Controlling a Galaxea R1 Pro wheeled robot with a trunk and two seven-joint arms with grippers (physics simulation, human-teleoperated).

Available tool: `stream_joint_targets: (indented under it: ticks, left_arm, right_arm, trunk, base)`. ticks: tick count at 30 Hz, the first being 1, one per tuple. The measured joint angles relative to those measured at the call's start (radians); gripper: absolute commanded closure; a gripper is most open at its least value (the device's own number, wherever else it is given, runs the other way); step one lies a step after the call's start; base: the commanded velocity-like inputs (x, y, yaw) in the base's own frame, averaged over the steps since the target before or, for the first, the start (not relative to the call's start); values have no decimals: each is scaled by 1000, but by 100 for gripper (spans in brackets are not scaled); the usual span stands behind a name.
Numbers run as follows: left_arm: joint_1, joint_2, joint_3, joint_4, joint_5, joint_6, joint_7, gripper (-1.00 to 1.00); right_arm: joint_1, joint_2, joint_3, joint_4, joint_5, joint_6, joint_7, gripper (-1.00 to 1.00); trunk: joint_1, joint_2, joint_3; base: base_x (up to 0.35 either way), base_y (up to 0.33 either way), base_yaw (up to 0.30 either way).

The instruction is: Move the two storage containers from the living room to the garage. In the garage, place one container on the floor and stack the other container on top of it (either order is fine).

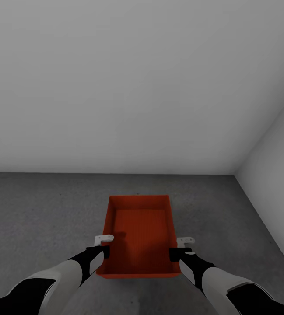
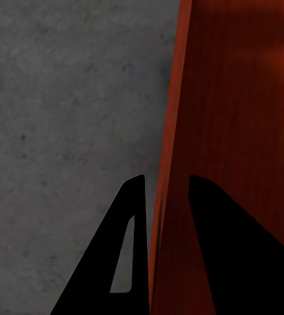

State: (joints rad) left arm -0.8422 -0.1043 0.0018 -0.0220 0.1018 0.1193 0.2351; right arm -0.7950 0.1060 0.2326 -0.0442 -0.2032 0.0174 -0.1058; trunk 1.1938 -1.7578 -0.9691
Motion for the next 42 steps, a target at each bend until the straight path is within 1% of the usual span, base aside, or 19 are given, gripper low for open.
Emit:
stream_joint_targets:
  ticks: [2, 42]
  left_arm:
    - [0, 0, 0, 0, 0, 0, 0, 100]
    - [0, 0, 0, 0, 0, 1, 0, 100]
  right_arm:
    - [0, 0, 0, 0, 0, 0, 0, 100]
    - [0, 0, 0, 0, -1, 0, 0, 100]
  trunk:
    - [0, 0, 0]
    - [153, -280, -125]
  base:
    - [0, 0, 0]
    - [0, 0, 0]
